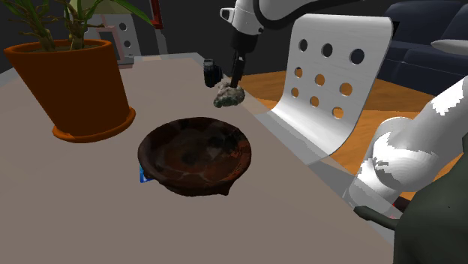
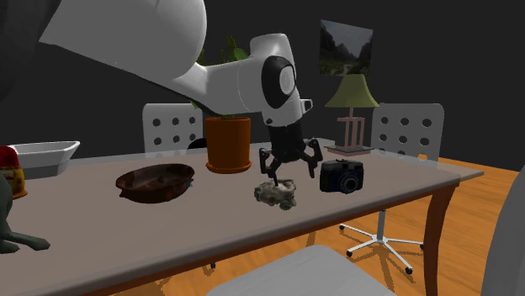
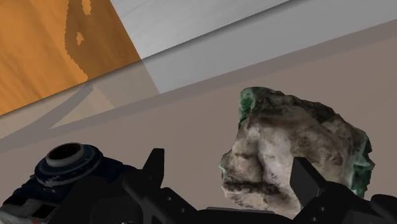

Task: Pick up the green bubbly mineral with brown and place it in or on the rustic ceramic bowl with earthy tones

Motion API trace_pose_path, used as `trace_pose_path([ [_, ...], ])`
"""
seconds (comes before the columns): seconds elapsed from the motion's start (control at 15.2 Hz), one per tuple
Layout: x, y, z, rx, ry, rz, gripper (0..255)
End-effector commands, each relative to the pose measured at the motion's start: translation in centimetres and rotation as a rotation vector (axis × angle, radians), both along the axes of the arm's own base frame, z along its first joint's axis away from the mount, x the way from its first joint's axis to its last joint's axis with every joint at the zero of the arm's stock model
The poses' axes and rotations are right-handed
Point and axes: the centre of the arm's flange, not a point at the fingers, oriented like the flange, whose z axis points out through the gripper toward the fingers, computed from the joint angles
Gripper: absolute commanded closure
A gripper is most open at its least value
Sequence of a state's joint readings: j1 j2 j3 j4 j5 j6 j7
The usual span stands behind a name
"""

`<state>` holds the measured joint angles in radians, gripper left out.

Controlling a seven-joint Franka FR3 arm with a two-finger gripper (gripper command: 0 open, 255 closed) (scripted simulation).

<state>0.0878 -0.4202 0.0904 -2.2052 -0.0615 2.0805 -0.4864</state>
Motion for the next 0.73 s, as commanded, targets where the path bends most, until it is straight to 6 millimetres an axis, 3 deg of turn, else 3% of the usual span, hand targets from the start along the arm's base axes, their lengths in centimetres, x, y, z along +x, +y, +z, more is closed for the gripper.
trace_pose_path([
  [0.0,0.07,0.07,-0.96,-0.004,0.022,0.003,0],
  [0.07,0.07,0.07,-0.96,-0.004,0.022,0.003,0],
  [0.13,0.16,0.20,-0.81,-0.003,0.022,0.003,255],
  [0.66,-0.08,-0.09,-0.49,-0.003,0.022,0.003,255],
])
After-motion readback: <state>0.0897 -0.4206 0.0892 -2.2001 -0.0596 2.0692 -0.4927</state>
